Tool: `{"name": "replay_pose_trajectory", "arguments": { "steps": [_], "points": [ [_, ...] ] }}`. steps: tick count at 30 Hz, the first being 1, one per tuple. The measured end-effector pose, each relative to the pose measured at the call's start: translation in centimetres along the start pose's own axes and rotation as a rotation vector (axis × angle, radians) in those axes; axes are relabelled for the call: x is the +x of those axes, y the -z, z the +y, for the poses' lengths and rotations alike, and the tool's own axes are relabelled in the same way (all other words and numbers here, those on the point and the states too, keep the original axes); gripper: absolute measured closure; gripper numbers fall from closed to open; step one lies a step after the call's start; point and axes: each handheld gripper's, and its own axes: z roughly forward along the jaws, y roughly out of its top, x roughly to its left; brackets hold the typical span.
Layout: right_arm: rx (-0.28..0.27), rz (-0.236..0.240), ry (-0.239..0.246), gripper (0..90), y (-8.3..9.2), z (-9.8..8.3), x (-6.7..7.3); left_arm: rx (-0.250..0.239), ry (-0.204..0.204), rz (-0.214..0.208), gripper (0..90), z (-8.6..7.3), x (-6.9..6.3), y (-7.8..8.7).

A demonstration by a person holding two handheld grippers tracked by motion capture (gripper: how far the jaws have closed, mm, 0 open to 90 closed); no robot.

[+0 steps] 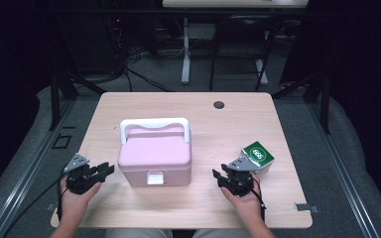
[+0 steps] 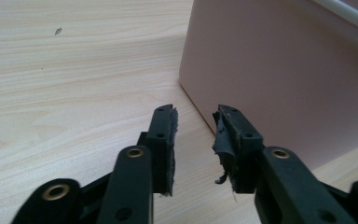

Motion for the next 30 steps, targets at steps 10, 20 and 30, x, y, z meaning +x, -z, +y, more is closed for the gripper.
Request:
{"name": "replay_pose_trajectory", "arguments": {
  "steps": [10, 20, 30],
  "points": [
    [-0.016, 0.012, -0.009, 65.9, -1.1, 1.9, 0.6, -0.006, -0.001, 0.000, 79.0, 1.6, 0.1, -1.8],
    [-0.025, 0.042, -0.013, 70.0, -3.2, 3.1, 1.5, 0.013, -0.011, -0.031, 84.1, 1.8, -1.1, -2.3],
    [-0.051, 0.064, -0.010, 69.9, -3.4, 3.2, 2.7, 0.015, -0.018, -0.069, 85.5, 1.5, -2.0, -2.5]
  ]
}}
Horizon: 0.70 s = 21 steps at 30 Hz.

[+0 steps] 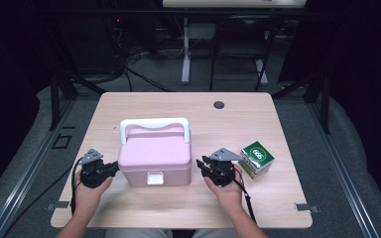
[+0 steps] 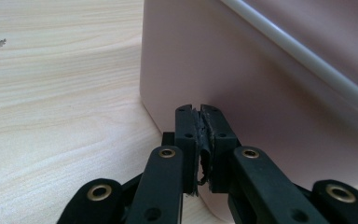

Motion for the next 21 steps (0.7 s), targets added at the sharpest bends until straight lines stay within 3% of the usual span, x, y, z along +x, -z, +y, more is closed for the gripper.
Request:
{"name": "replay_pose_trajectory", "arguments": {
  "steps": [5, 6, 9, 15, 21],
  "points": [
    [0.000, 0.016, 0.006, 72.1, -0.4, 0.1, 0.6, -0.004, -0.013, -0.015, 82.8, 0.1, -0.3, 0.0],
    [-0.002, -0.007, 0.018, 72.5, -0.3, 0.1, 0.8, -0.005, -0.031, -0.004, 82.9, 0.1, -0.7, -0.1],
    [0.000, -0.010, 0.017, 76.2, -0.3, 0.1, 0.9, 0.000, -0.044, 0.007, 84.0, 0.2, -0.9, -0.1],
    [-0.003, 0.007, 0.030, 86.0, -0.1, -0.1, 1.3, 0.001, -0.031, 0.014, 85.9, 0.2, -1.1, -0.1],
    [-0.001, 0.000, 0.048, 89.8, 0.0, -0.1, 1.8, 0.005, -0.048, 0.041, 89.6, 0.3, -1.6, -0.2]
  ]
}}
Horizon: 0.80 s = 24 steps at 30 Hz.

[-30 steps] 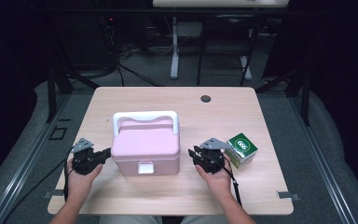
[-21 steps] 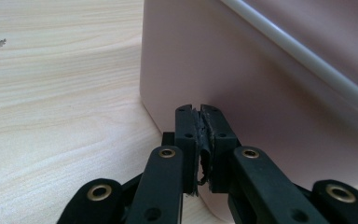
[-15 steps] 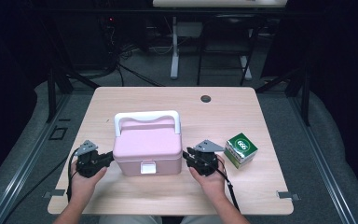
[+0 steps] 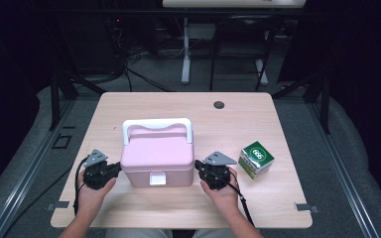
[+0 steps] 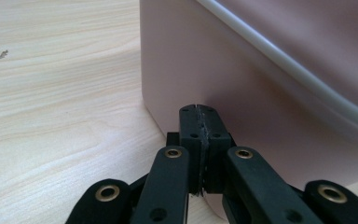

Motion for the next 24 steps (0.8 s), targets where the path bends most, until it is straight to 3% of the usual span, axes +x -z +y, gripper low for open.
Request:
{"name": "replay_pose_trajectory", "arguments": {
  "steps": [9, 16, 24],
  "points": [
    [0.012, 0.025, 0.015, 89.9, 0.6, -0.2, 0.3, -0.005, 0.024, 0.006, 90.0, -0.1, -0.2, 0.2],
    [0.039, 0.000, -0.001, 89.9, 1.3, -0.2, 0.5, 0.000, 0.011, -0.008, 90.0, -0.3, -1.0, 0.5],
    [0.078, 0.006, 0.002, 90.0, 2.3, -0.2, 0.1, 0.013, 0.002, -0.033, 90.0, -0.5, -1.9, 0.7]
  ]
}}
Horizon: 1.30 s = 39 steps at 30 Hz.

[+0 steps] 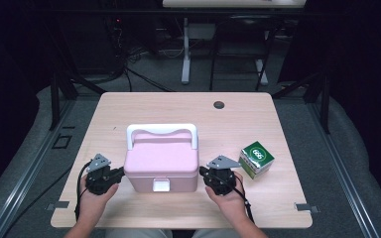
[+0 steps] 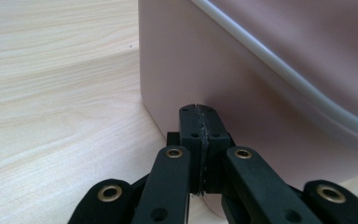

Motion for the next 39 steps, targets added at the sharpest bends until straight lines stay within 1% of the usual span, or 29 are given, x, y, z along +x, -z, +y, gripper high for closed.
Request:
{"name": "replay_pose_trajectory", "arguments": {
  "steps": [2, 3, 5, 9, 11, 12, 15, 16, 20, 22, 23, 25, 27, 28, 31, 34, 35, 37, 38, 39],
  "points": [
    [-0.006, 0.000, -0.004, 90.0, 0.2, -0.2, 0.1, 0.003, 0.002, -0.011, 90.0, -0.1, 0.0, 0.3],
    [-0.012, 0.008, -0.016, 90.0, 0.3, -0.4, 0.2, 0.004, -0.001, -0.016, 90.0, -0.2, 0.0, 0.6],
    [-0.011, 0.010, -0.021, 90.0, 0.4, -0.5, 0.3, 0.004, -0.001, -0.017, 90.0, -0.2, -0.1, 0.7],
    [-0.002, 0.014, -0.001, 90.0, 0.8, -0.6, 0.8, 0.011, -0.012, -0.018, 90.0, -0.3, -0.2, 1.0],
    [0.001, 0.016, -0.003, 90.0, 0.9, -0.7, 0.9, 0.011, -0.006, -0.019, 90.0, -0.4, -0.3, 1.1],
    [0.002, 0.016, 0.000, 90.0, 1.0, -0.7, 0.9, 0.017, -0.019, -0.020, 90.0, -0.4, -0.3, 1.2],
    [0.001, 0.020, -0.002, 90.0, 1.2, -0.9, 1.1, 0.019, -0.021, -0.012, 90.0, -0.5, -0.5, 1.5],
    [-0.001, 0.021, -0.005, 90.0, 1.2, -1.0, 1.2, 0.021, -0.018, -0.009, 90.0, -0.6, -0.5, 1.5],
    [-0.008, 0.026, 0.018, 90.0, 1.4, -1.2, 1.7, 0.020, 0.000, -0.003, 90.0, -0.8, -0.6, 1.9],
    [-0.008, 0.033, 0.016, 90.0, 1.5, -1.3, 1.7, 0.020, 0.003, -0.008, 90.0, -0.9, -0.6, 1.9],
    [-0.005, 0.037, 0.001, 90.0, 1.5, -1.3, 1.6, 0.020, 0.005, -0.009, 90.0, -0.9, -0.7, 2.0],
    [-0.004, 0.037, -0.004, 90.0, 1.6, -1.3, 1.6, 0.021, 0.006, -0.015, 90.0, -0.9, -0.7, 2.0],
    [-0.004, 0.037, -0.008, 90.0, 1.6, -1.3, 1.6, 0.020, 0.021, -0.024, 90.0, -0.9, -0.6, 2.0],
    [-0.006, 0.042, -0.015, 90.0, 1.6, -1.3, 1.6, 0.024, 0.024, -0.034, 90.0, -0.9, -0.4, 2.0],
    [-0.007, 0.040, -0.019, 89.7, 1.5, -1.3, 1.4, 0.022, 0.027, -0.047, 90.0, -0.9, -0.3, 2.0],
    [-0.007, 0.031, -0.023, 85.7, 1.4, -1.3, 1.3, 0.026, 0.027, -0.058, 90.0, -0.9, -0.2, 2.0],
    [-0.006, 0.038, -0.030, 83.8, 1.4, -1.4, 1.1, 0.028, 0.029, -0.062, 89.9, -0.9, -0.2, 2.0],
    [-0.007, 0.042, -0.031, 83.0, 1.4, -1.4, 1.0, 0.030, 0.036, -0.065, 89.7, -0.8, -0.1, 1.9],
    [-0.006, 0.043, -0.030, 82.1, 1.4, -1.4, 0.9, 0.033, 0.038, -0.067, 87.1, -0.8, 0.0, 2.0],
    [-0.006, 0.043, -0.030, 82.1, 1.4, -1.4, 0.9, 0.020, 0.042, -0.067, 87.1, -0.7, 0.1, 2.1]
  ]
}}
